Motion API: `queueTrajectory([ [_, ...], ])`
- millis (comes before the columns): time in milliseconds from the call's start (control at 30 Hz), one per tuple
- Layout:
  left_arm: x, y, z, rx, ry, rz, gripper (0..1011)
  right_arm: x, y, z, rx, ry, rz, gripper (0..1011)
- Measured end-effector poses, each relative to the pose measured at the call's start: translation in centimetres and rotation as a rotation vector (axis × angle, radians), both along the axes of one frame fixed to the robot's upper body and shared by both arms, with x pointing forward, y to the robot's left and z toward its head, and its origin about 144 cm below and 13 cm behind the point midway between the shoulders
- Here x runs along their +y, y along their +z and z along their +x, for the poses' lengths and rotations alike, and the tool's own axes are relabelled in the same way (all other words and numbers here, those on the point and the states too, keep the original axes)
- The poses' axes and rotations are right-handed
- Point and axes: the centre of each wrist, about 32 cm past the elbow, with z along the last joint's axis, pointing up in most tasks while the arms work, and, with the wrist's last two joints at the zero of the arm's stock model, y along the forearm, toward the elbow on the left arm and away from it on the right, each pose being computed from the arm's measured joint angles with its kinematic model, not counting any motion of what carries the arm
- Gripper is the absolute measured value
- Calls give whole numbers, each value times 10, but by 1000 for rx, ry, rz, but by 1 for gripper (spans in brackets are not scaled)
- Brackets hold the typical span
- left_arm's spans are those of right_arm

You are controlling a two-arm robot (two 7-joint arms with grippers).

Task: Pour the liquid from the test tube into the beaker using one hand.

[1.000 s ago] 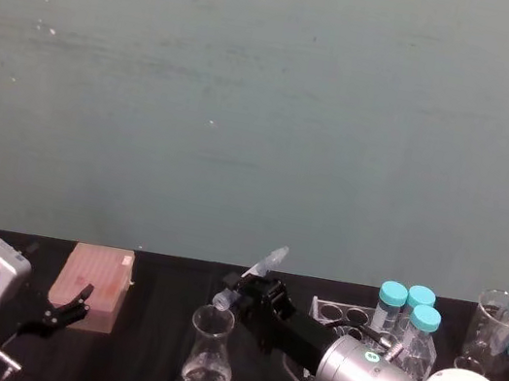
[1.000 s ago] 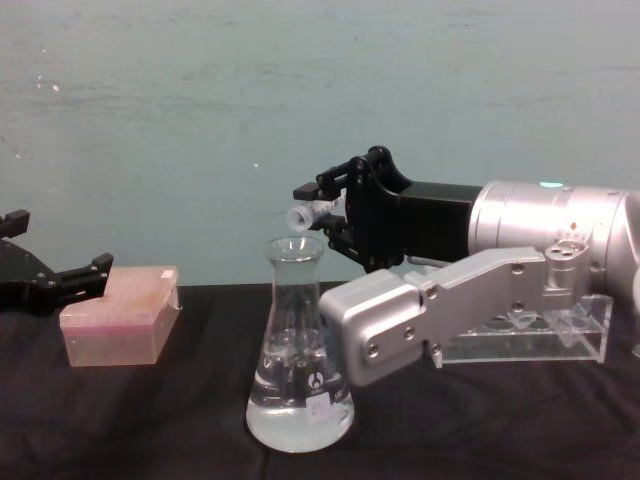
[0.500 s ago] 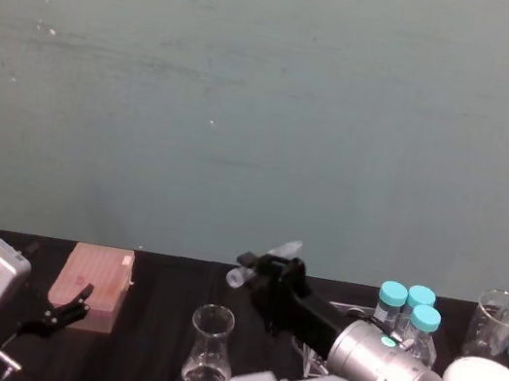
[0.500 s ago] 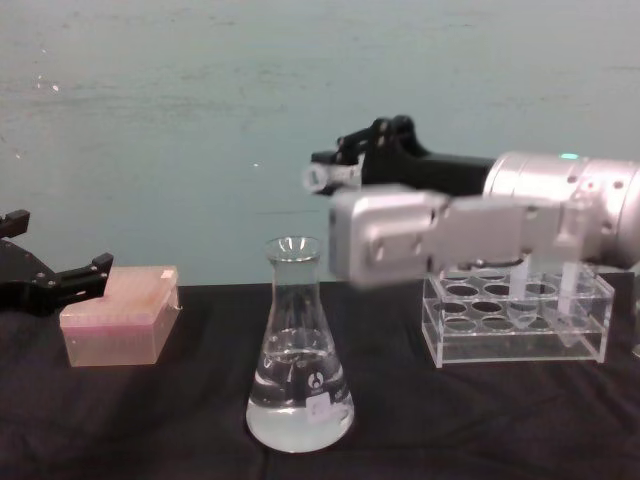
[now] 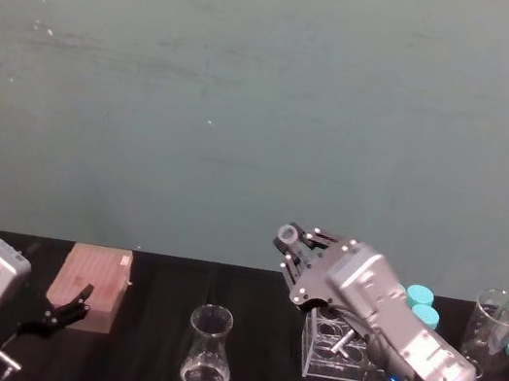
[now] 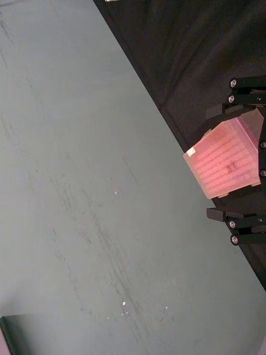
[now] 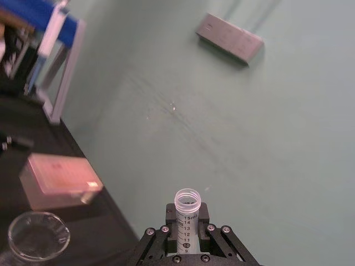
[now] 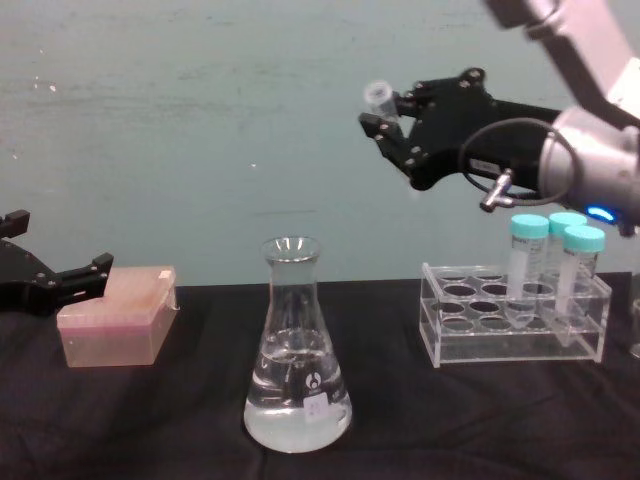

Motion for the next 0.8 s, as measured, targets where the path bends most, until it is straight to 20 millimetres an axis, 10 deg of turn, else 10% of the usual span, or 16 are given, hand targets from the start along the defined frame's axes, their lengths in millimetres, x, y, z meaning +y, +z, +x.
queueTrajectory([
  [800, 0, 0, 0, 0, 0, 0, 1000, -45, -37, -17, 306, -98, 336, 204],
])
